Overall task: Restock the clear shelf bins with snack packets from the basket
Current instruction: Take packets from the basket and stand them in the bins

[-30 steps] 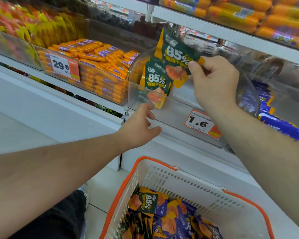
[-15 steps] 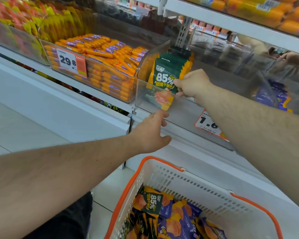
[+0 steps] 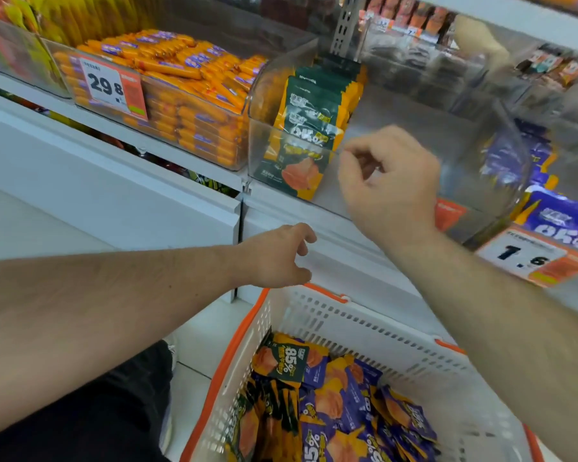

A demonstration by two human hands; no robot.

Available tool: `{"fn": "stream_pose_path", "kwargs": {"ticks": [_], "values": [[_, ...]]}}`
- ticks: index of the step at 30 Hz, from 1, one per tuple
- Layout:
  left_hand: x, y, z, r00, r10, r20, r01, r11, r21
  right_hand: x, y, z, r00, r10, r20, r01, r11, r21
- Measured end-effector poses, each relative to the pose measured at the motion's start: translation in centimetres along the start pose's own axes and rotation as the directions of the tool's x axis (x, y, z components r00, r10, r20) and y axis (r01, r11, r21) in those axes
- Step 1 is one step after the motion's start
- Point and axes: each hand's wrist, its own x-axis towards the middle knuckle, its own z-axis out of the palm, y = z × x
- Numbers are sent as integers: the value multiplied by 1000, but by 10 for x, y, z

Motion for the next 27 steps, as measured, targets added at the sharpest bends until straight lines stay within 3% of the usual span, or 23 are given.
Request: {"fn": "stream_pose_path", "kwargs": {"ticks": [1, 3, 5, 7, 9, 11, 12, 14, 22, 27], "values": [[0, -1, 2, 998, -12, 63, 10, 999, 37, -25, 0, 1, 1000, 6, -2, -6, 999, 54], [-2, -3, 7, 978, -44, 203, 18, 992, 127, -80, 8, 6, 982, 168, 89, -178, 977, 115], [-5, -5, 12, 935, -95, 340, 17, 974, 225, -138, 19, 13, 866, 405, 293, -430, 903, 22], [-9, -8, 18, 889, -149, 433, 14, 954, 300, -191, 29, 22, 612, 565, 553, -553, 806, -211], [-11, -12, 27, 859, -181, 480, 7, 940, 342, -231, 29, 30, 256, 613, 747, -568, 721, -396], [-11, -13, 35, 840, -196, 506, -1, 932, 362, -255, 21, 35, -82, 568, 819, -595, 631, -498], [-10, -13, 39, 834, -198, 515, -6, 930, 366, -262, 15, 37, -212, 519, 828, -597, 602, -530], [-8, -13, 45, 828, -200, 524, -9, 929, 370, -271, 3, 43, -355, 433, 828, -568, 604, -560], [-4, -12, 41, 843, -198, 500, 1, 931, 366, -280, -15, 47, -438, 371, 819, -495, 660, -565], [-5, -10, 33, 857, -185, 481, -4, 931, 365, -269, 7, 24, -366, 471, 802, -385, 708, -592]]}}
